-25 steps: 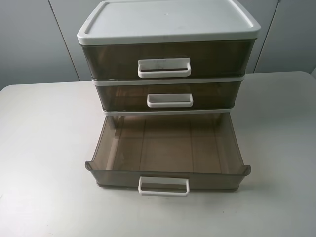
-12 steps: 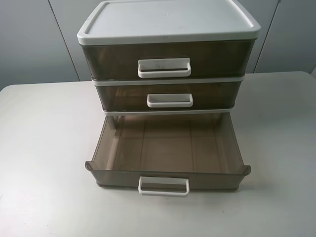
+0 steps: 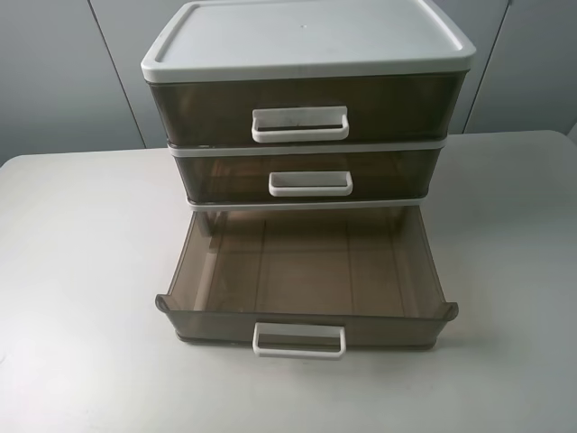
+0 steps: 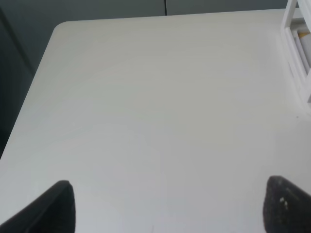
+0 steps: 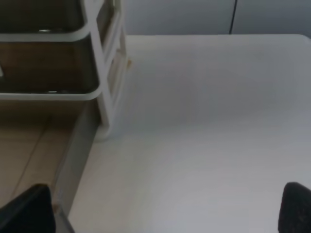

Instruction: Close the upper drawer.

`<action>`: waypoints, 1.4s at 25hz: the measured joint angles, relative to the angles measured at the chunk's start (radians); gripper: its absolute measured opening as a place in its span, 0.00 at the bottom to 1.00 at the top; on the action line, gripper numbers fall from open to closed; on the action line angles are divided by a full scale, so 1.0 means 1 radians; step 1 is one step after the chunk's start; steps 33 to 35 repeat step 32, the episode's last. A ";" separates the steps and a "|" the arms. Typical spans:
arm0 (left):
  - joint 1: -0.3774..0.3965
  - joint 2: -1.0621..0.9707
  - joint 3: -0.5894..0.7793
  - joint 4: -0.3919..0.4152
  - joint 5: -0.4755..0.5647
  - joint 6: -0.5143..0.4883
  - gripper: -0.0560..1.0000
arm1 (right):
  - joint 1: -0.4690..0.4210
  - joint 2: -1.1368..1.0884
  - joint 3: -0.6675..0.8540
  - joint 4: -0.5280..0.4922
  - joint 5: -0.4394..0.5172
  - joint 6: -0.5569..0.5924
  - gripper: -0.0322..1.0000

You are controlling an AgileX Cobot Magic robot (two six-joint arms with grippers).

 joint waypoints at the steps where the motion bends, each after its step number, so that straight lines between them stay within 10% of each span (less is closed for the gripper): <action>1: 0.000 0.000 0.000 0.000 0.000 0.000 0.75 | -0.025 0.000 0.000 0.000 0.000 -0.002 0.71; 35: 0.000 0.000 0.000 0.000 0.000 -0.002 0.75 | -0.120 0.000 0.000 0.018 -0.001 -0.013 0.71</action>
